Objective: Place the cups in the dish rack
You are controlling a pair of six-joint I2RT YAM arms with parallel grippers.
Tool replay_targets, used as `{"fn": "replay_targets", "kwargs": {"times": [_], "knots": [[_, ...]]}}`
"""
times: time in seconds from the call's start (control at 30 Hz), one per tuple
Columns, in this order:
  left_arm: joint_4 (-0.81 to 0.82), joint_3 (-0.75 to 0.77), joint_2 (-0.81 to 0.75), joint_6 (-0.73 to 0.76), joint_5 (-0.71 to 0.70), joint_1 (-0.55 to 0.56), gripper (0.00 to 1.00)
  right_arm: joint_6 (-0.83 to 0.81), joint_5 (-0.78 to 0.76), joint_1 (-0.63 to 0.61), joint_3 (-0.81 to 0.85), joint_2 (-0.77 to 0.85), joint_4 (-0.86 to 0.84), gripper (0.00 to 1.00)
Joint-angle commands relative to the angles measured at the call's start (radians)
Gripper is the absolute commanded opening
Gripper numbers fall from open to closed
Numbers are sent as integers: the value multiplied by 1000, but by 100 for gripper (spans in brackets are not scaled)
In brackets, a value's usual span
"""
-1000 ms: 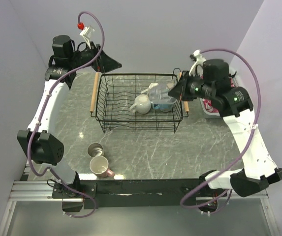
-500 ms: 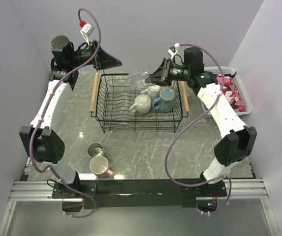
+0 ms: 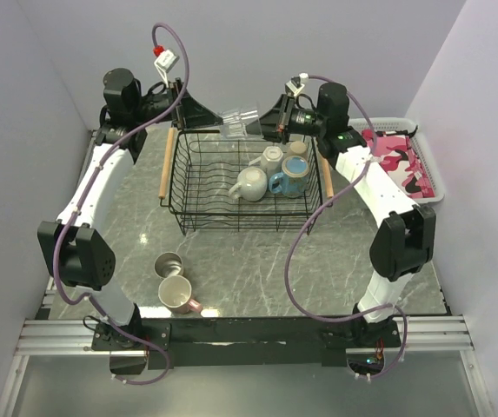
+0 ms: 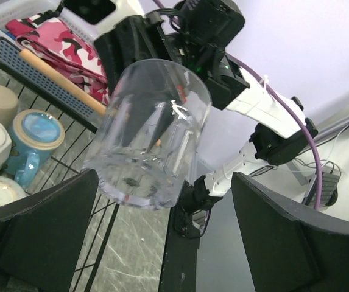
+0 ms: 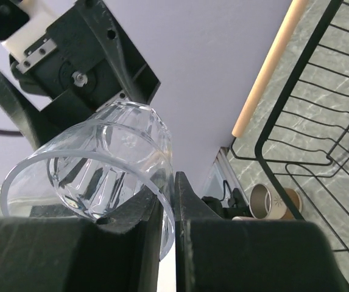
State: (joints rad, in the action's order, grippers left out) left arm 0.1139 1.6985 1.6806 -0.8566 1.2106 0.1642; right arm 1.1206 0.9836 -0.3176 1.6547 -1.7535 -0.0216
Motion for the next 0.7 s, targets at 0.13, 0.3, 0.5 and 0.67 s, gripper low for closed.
{"fn": "replay_targets", "kwargs": {"times": [0.13, 0.3, 0.5, 0.67], "knots": [[13, -2, -44, 17, 18, 40, 99, 133, 23, -38, 56, -53, -212, 0], [-34, 6, -39, 60, 14, 49, 99, 191, 23, -58, 62, -73, -282, 0], [-43, -2, -41, 70, 18, 57, 98, 238, 35, -66, 92, -103, -333, 0], [-111, 10, -38, 149, 1, 55, 96, 225, 43, -74, 105, -100, -314, 0]]}}
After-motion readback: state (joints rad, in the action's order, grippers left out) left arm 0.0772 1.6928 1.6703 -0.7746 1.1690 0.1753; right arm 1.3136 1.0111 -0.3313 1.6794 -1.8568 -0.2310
